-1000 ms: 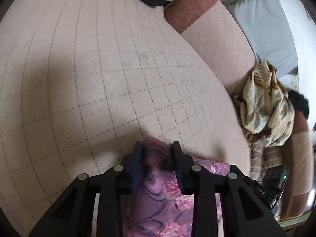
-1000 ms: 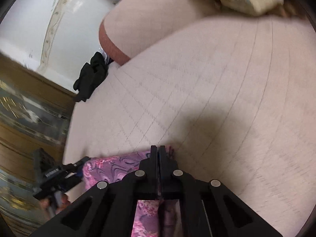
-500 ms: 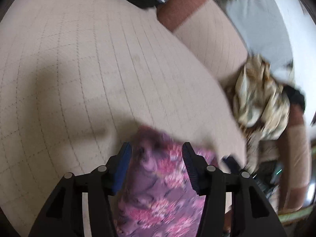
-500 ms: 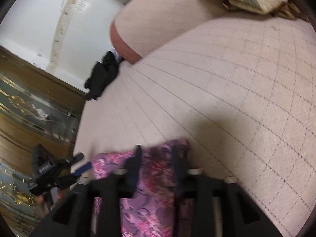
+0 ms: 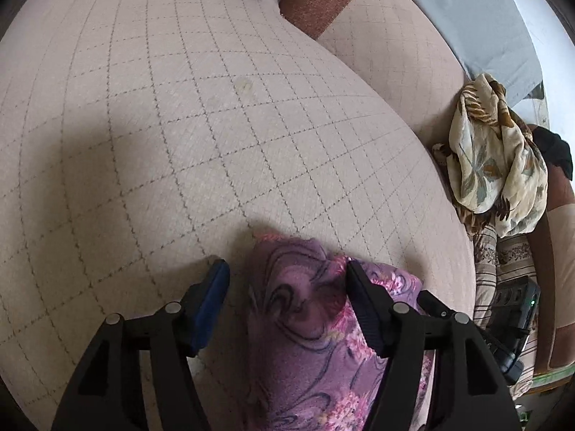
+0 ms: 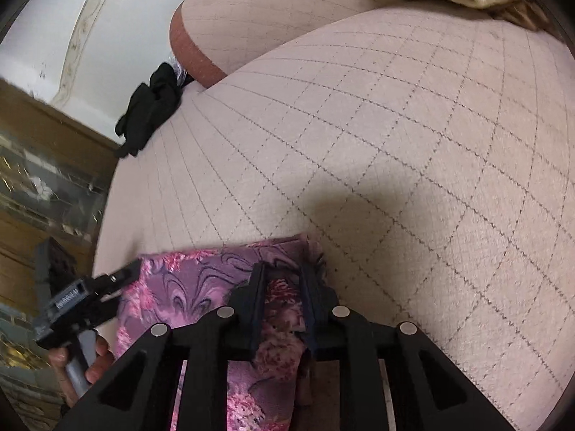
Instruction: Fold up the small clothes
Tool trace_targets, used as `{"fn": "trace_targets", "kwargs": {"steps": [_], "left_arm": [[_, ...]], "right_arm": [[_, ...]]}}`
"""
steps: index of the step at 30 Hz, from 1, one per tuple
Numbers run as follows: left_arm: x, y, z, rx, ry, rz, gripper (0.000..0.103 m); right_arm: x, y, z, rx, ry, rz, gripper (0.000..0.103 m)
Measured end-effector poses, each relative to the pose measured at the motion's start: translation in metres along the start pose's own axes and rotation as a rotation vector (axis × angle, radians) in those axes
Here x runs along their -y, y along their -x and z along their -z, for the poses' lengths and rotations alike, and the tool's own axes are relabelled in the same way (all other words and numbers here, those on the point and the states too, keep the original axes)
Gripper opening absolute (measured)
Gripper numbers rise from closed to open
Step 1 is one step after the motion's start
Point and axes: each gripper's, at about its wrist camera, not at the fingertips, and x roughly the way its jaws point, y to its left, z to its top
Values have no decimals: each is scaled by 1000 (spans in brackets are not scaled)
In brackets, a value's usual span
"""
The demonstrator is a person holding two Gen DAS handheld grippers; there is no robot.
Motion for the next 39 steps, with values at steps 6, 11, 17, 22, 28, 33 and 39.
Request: {"fn": "trace_targets", "kwargs": {"steps": [6,11,17,22,28,33,39], "left_arm": [[-10,31,0,52,74,-50,64],[-12,22,-3,-5,114,36,65],[-20,11,-2,-17,155,47,63],[-10,19,2,15,80,61,35],[-8,13,0,43,58,32,32],[2,39,34,107,8,-95,71],[-15,77,126,177,-83,-242,77]], "right_arm": [[5,13,-2,11,-42,-83,48],[16,27,-2,27,-111,-152,71],[31,4,11,-62,-188,-113,57],[23,12,11,-49,-143,-117,35],[15,-3,8,-52,-97,-44,31],[33,11,29,12,-181,-125,47],[28,55,116,93,-145,-88,69]]}}
